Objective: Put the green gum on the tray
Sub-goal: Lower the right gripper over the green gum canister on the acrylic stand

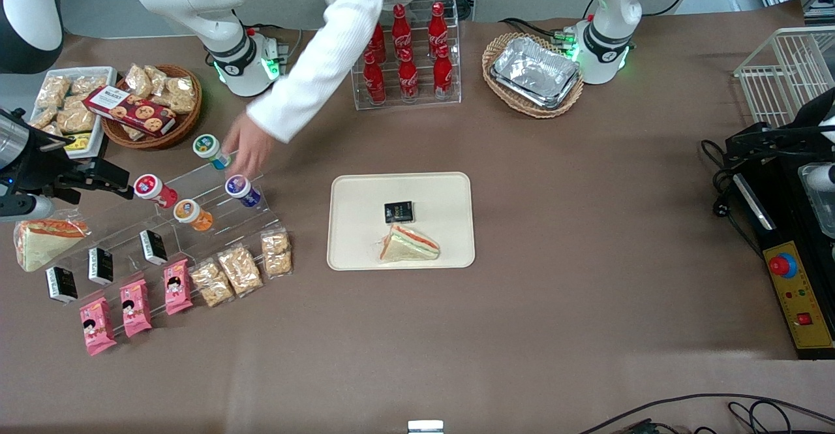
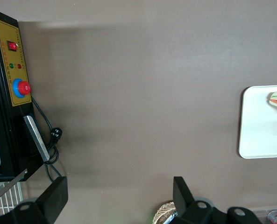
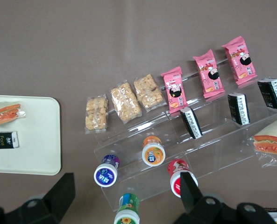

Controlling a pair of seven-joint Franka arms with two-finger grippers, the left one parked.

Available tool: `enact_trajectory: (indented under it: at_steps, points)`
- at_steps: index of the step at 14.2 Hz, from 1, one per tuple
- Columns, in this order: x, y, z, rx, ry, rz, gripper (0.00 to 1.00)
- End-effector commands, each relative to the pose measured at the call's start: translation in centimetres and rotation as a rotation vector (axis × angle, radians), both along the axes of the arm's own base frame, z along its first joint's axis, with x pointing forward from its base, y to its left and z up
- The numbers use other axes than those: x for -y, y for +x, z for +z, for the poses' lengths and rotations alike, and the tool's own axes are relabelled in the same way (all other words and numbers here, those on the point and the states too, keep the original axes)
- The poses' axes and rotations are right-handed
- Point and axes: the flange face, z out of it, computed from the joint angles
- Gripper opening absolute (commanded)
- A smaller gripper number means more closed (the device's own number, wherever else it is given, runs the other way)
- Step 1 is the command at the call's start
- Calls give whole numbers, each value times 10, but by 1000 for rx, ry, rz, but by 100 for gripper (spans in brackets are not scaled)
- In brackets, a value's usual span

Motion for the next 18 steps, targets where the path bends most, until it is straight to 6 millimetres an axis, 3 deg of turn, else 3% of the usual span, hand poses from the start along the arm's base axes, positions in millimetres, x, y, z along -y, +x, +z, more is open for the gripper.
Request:
enact_trajectory:
  at_steps: [1,4,6,9,15,18]
  points:
    - [-4,-2,3,-9,-11,4,100]
    - [-6,-2,0,-20,-17,20,100]
    - [-16,-15,0,-52,-26,79,100]
    - [-15,-40,8,-27,-32,128,100]
    - [-8,-128,-11,32,-21,164,100]
    - [-4,-161,-27,32,-13,160,100]
